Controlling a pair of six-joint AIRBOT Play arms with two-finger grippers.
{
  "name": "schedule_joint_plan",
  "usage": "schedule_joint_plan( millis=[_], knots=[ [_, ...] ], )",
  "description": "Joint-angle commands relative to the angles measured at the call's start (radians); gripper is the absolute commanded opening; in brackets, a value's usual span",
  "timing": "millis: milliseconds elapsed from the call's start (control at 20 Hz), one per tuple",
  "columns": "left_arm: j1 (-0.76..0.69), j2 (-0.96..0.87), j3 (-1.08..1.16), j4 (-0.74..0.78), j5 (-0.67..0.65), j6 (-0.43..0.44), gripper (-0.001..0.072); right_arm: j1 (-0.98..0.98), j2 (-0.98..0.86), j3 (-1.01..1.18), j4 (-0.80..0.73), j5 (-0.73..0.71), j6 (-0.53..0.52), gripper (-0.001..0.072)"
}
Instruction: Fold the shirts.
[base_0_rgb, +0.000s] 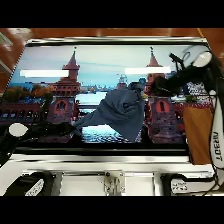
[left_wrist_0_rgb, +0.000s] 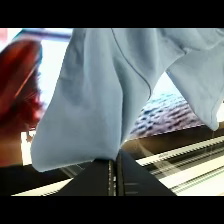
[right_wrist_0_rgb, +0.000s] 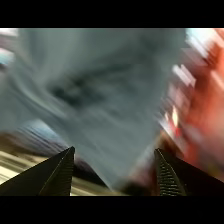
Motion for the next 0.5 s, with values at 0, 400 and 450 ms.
schedule_joint_plan(
  millis=[0,400,450],
  knots=[
    [0.000,0.001,0.002,-0.006,0.005,0.004,0.0035,-0.117,0.157,-0.333,-0.062,0.057,0.011,0.0675],
    [0.000,0.001,0.002,-0.007,0.005,0.003,0.0036,0.034,0.229,-0.938,0.246,-0.404,0.006,0.0675],
    [0.000,0.001,0.002,-0.007,0.005,0.003,0.0035,0.076,0.217,-0.938,0.260,-0.436,0.006,0.0675]
  ],
)
